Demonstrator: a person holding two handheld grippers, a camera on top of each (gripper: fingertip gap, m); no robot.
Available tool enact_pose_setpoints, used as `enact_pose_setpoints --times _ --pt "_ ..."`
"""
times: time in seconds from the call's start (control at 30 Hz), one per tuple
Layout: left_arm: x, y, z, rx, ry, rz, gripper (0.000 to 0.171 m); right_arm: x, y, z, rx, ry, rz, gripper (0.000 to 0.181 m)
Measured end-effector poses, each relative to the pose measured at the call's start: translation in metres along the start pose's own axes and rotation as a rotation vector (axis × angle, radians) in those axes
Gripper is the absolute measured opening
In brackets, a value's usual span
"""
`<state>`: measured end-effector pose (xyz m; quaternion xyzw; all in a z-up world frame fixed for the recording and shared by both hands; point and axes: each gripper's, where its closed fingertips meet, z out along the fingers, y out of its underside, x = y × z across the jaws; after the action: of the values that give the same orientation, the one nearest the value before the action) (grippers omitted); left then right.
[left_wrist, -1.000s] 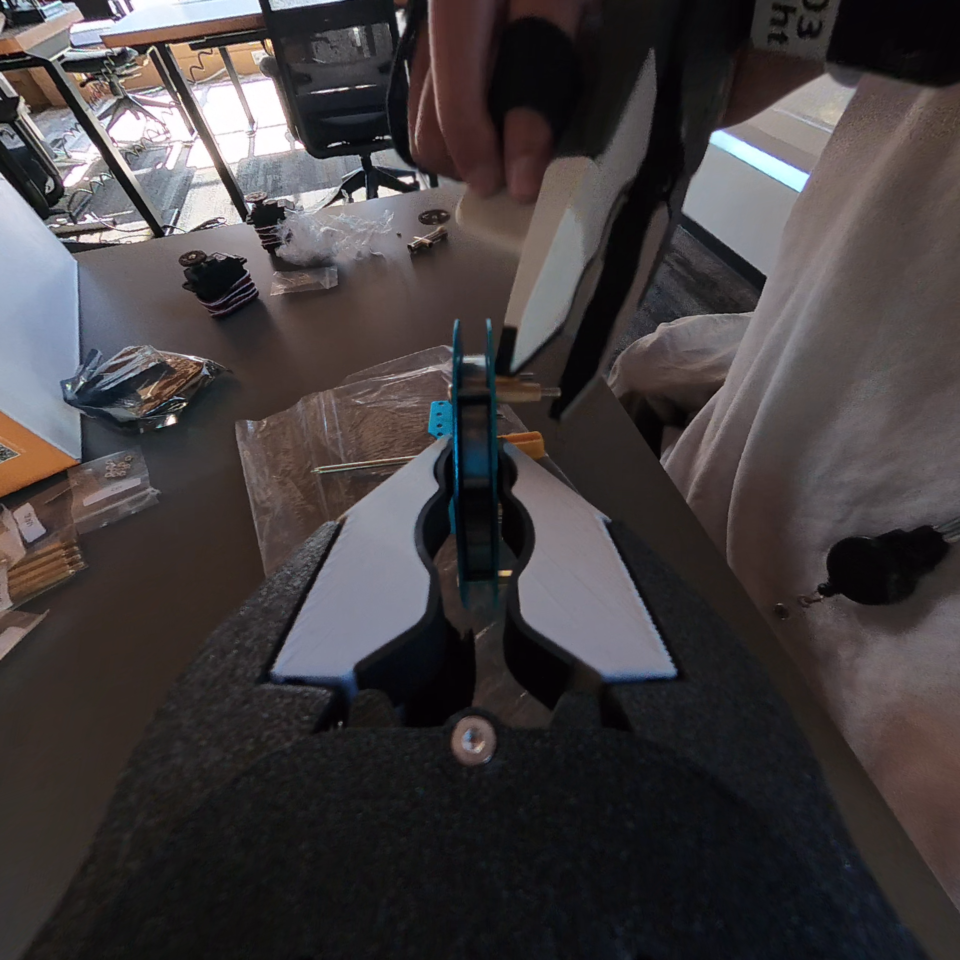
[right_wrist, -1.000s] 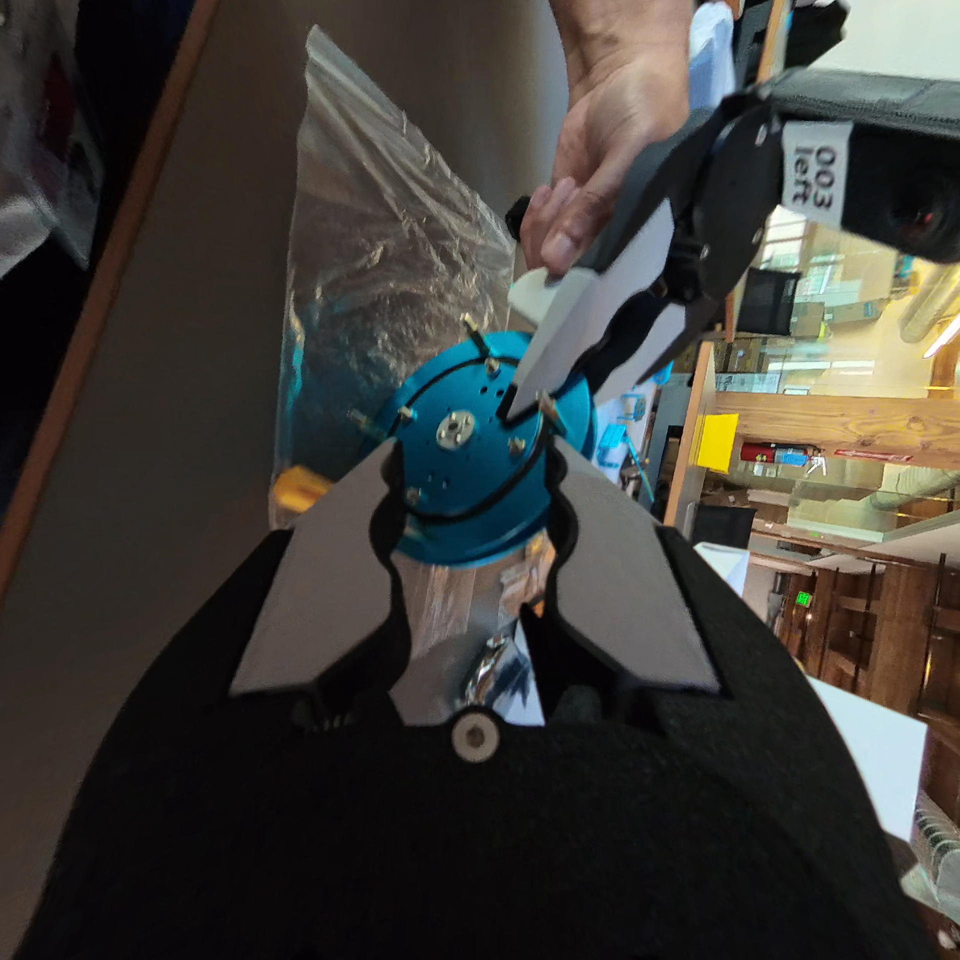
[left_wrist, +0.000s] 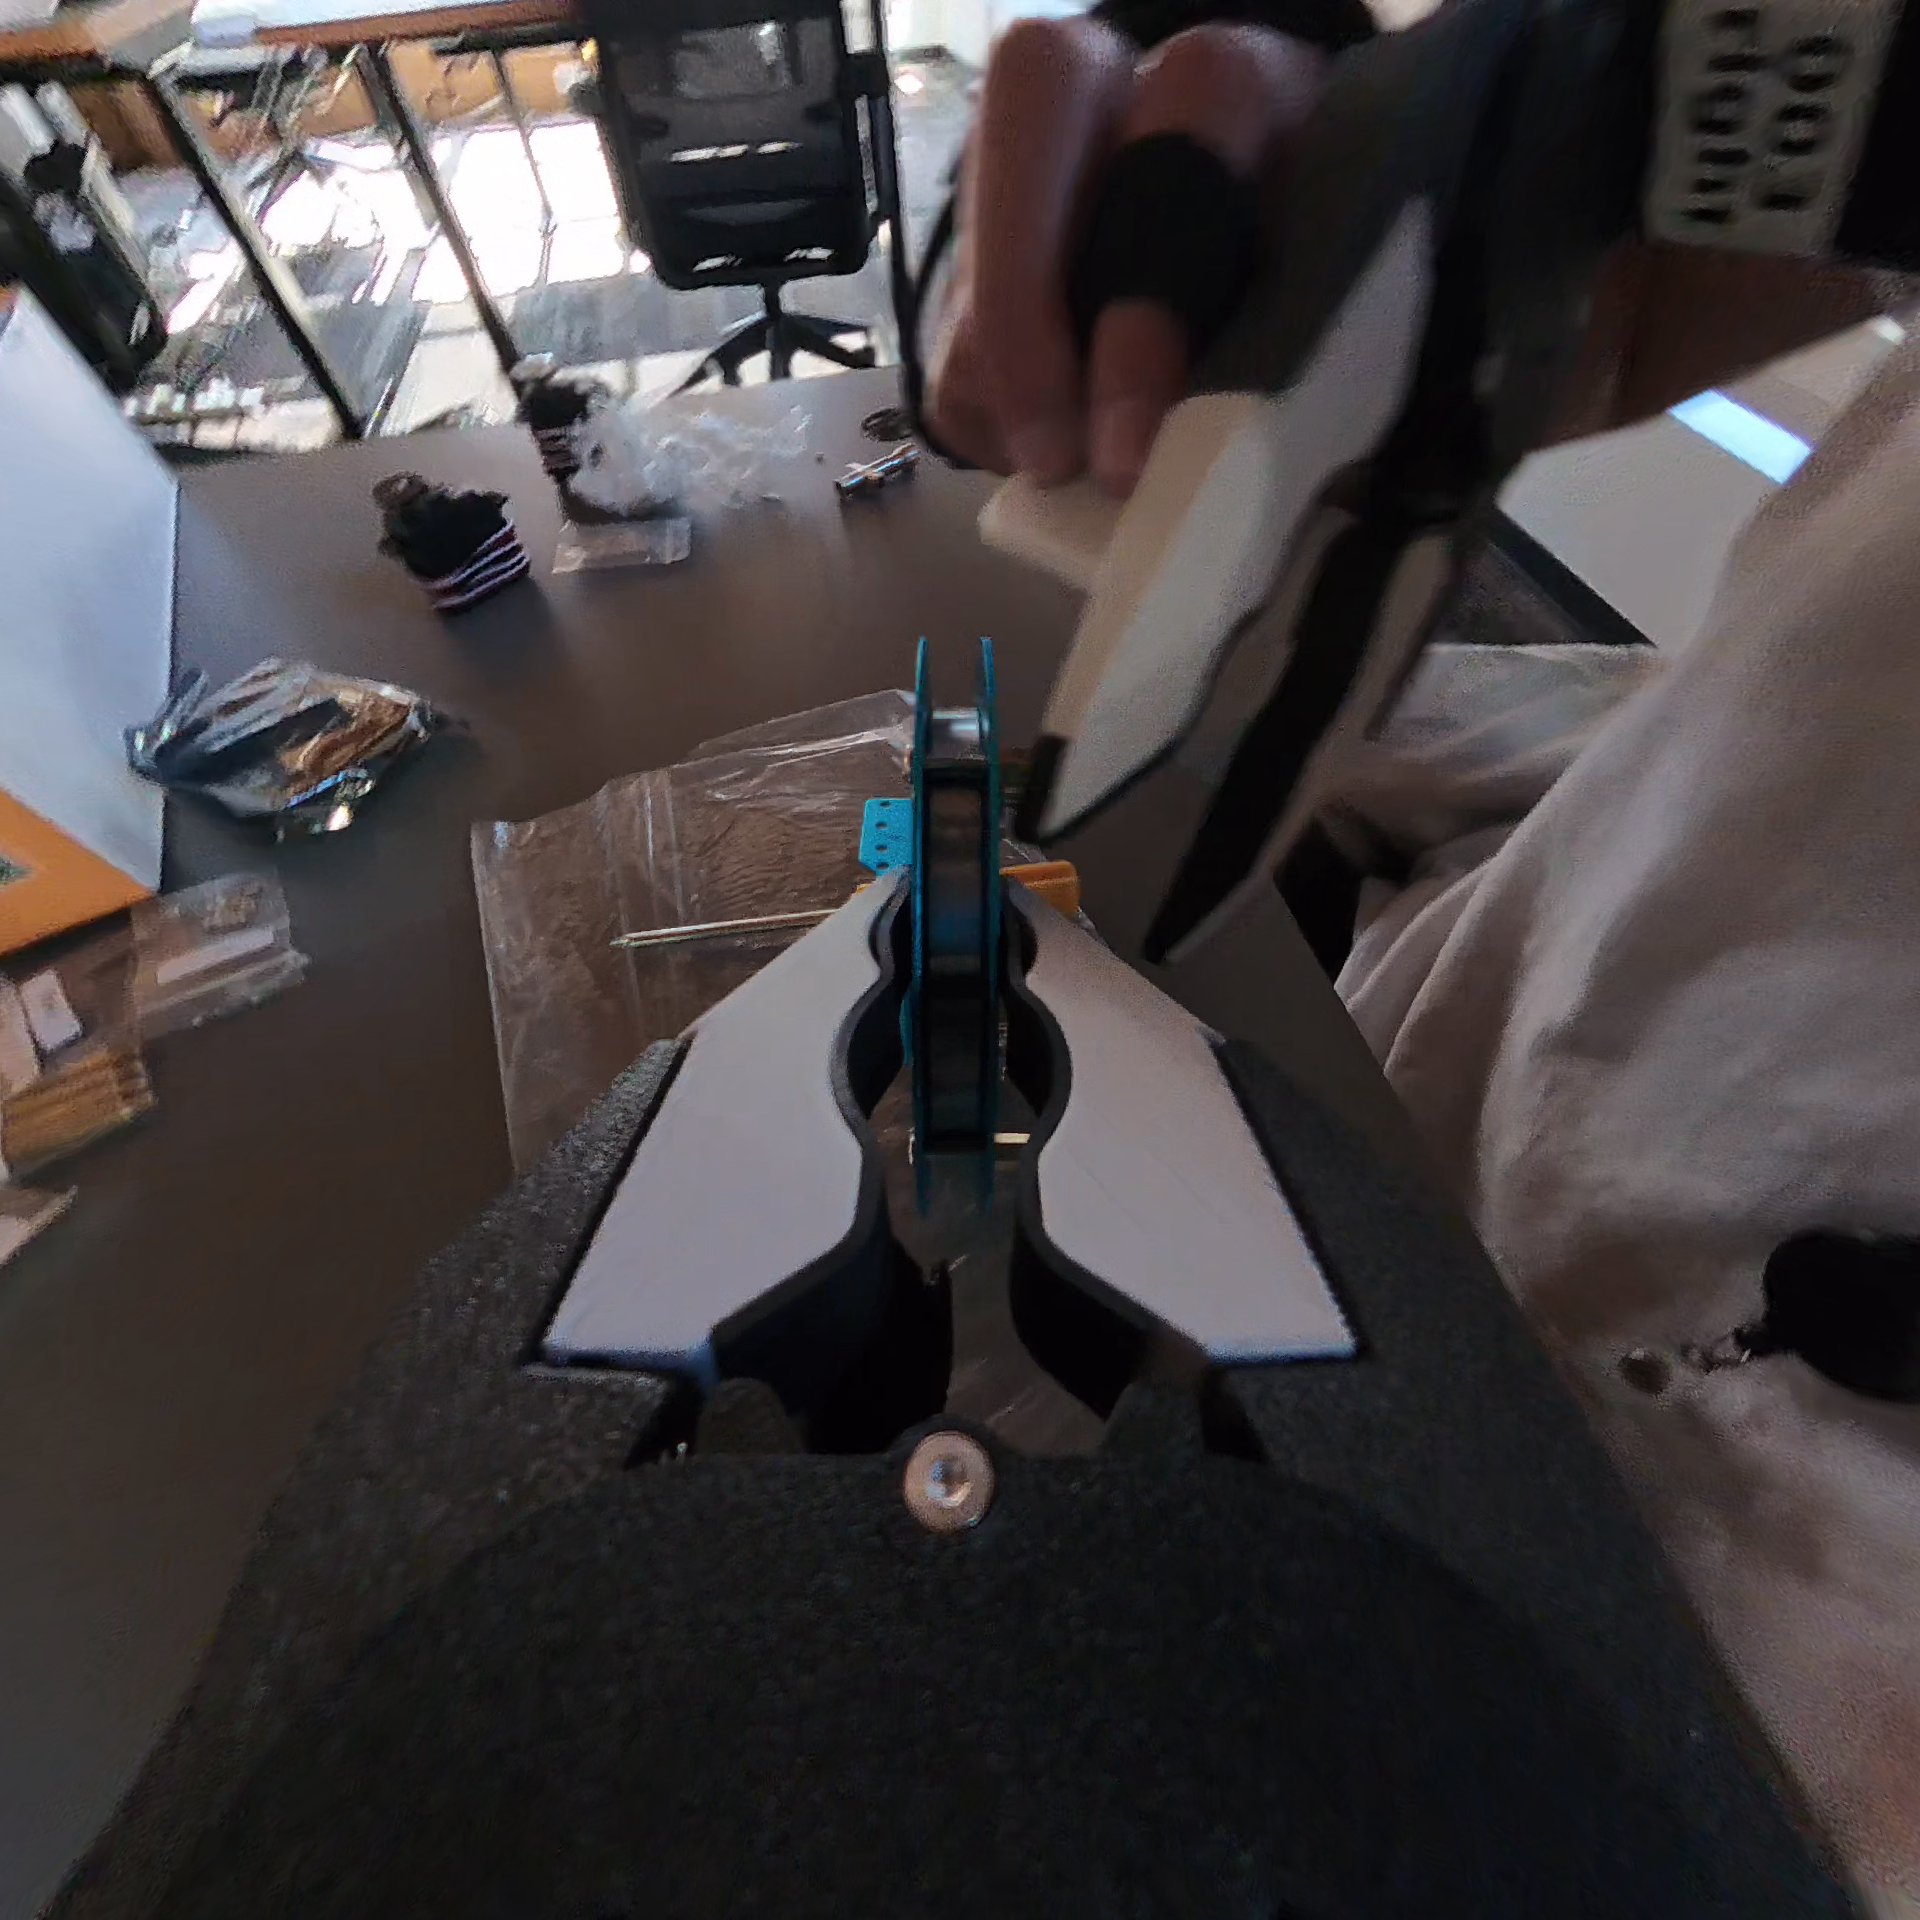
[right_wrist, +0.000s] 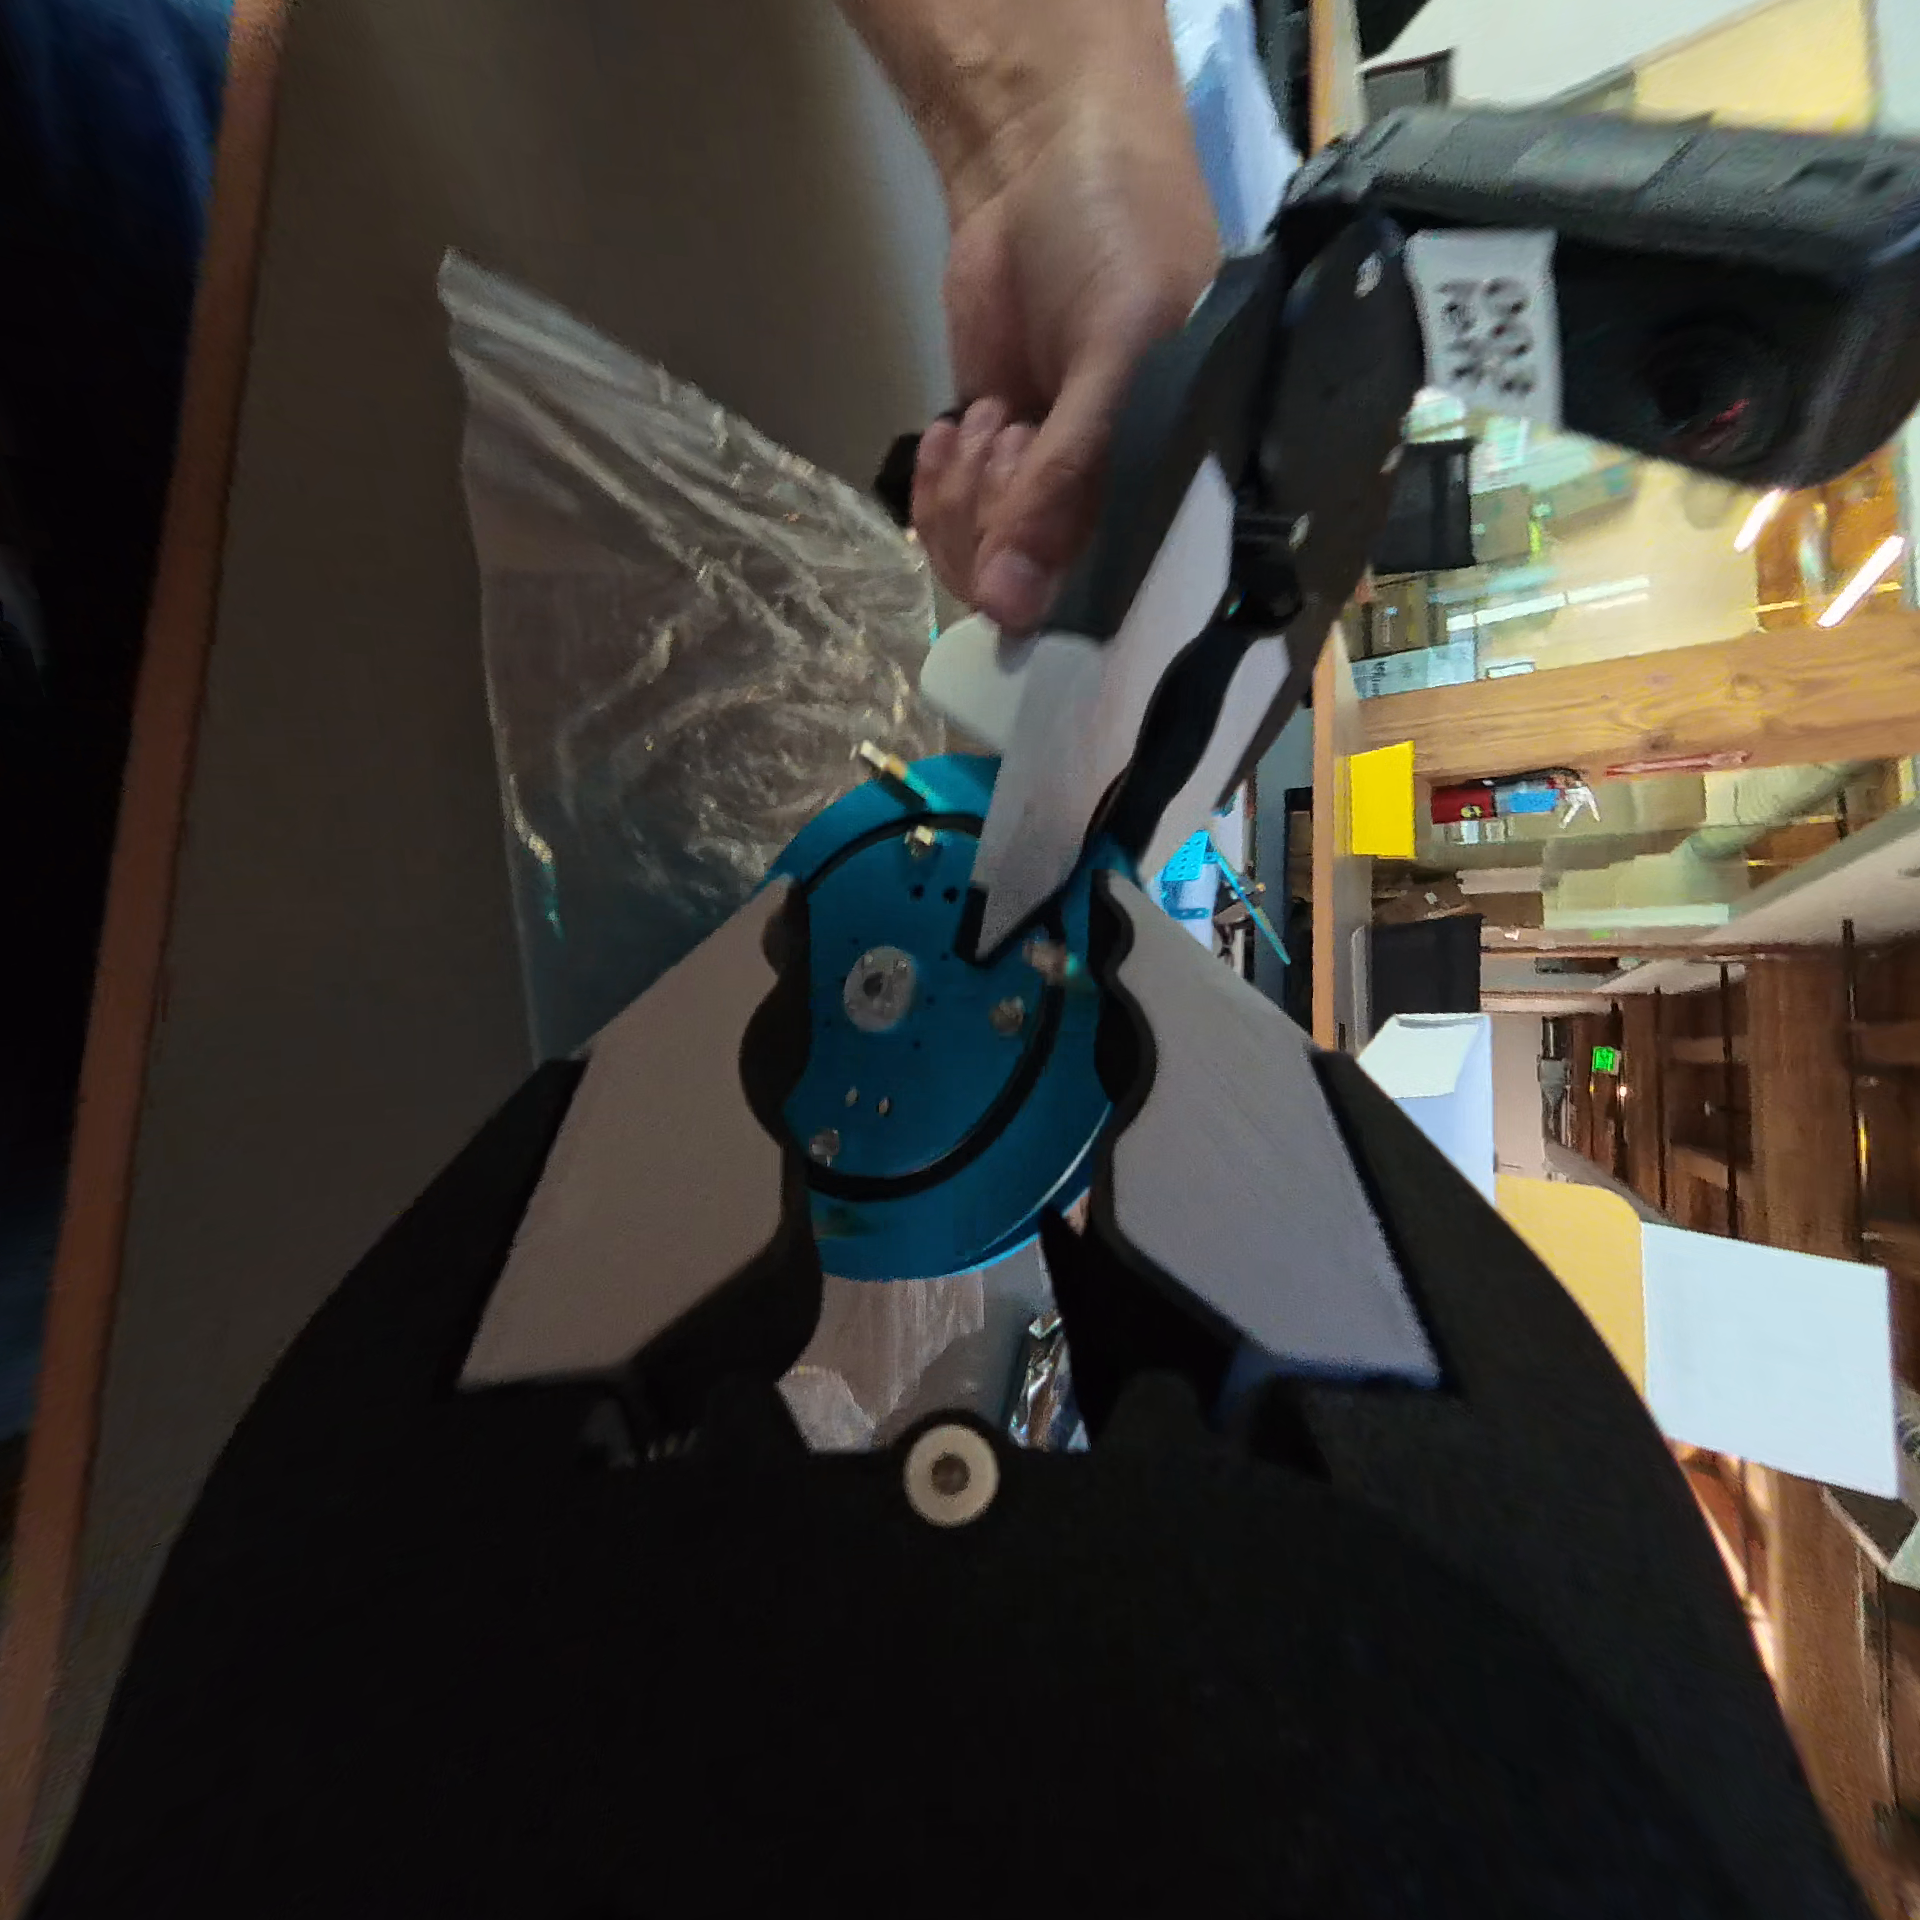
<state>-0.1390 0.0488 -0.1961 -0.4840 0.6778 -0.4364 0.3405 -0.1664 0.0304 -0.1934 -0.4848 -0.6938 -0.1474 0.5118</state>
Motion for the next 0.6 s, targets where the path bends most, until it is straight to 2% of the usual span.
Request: enact_pose_setpoints --times 0.1,0.23,0.33,0.4,0.43,0.47,0.5,0.57,0.6 --pt "0.006 0.002 -0.004 0.022 0.059 0.085 0.013 -0.007 -0.004 0.001 0.042 -0.054 -0.075 0.052" --pt "0.007 0.002 -0.004 0.012 0.11 0.105 0.012 -0.006 -0.003 0.006 0.062 -0.117 -0.242 0.049" --pt "0.001 0.003 -0.005 0.036 0.11 0.068 0.013 -0.005 0.008 0.002 0.072 -0.162 -0.244 0.06" --pt "0.001 0.003 -0.005 0.037 0.115 0.069 0.013 -0.001 0.012 -0.006 0.082 -0.148 -0.247 0.059" --pt "0.0 0.004 -0.006 0.036 0.117 0.066 0.013 0.0 0.015 -0.011 0.081 -0.143 -0.243 0.057" --pt "0.0 0.004 -0.007 0.038 0.121 0.056 0.013 -0.002 0.024 -0.016 0.051 -0.171 -0.245 0.031" --pt "-0.002 0.005 -0.008 0.041 0.122 0.042 0.013 -0.006 0.03 -0.017 0.038 -0.185 -0.238 0.035" --pt "-0.004 0.005 -0.008 0.041 0.118 0.019 0.013 0.006 0.025 -0.022 0.051 -0.099 -0.246 0.051" --pt "-0.004 0.004 -0.007 0.038 0.117 0.02 0.013 0.013 0.018 -0.026 0.064 -0.083 -0.215 0.05"
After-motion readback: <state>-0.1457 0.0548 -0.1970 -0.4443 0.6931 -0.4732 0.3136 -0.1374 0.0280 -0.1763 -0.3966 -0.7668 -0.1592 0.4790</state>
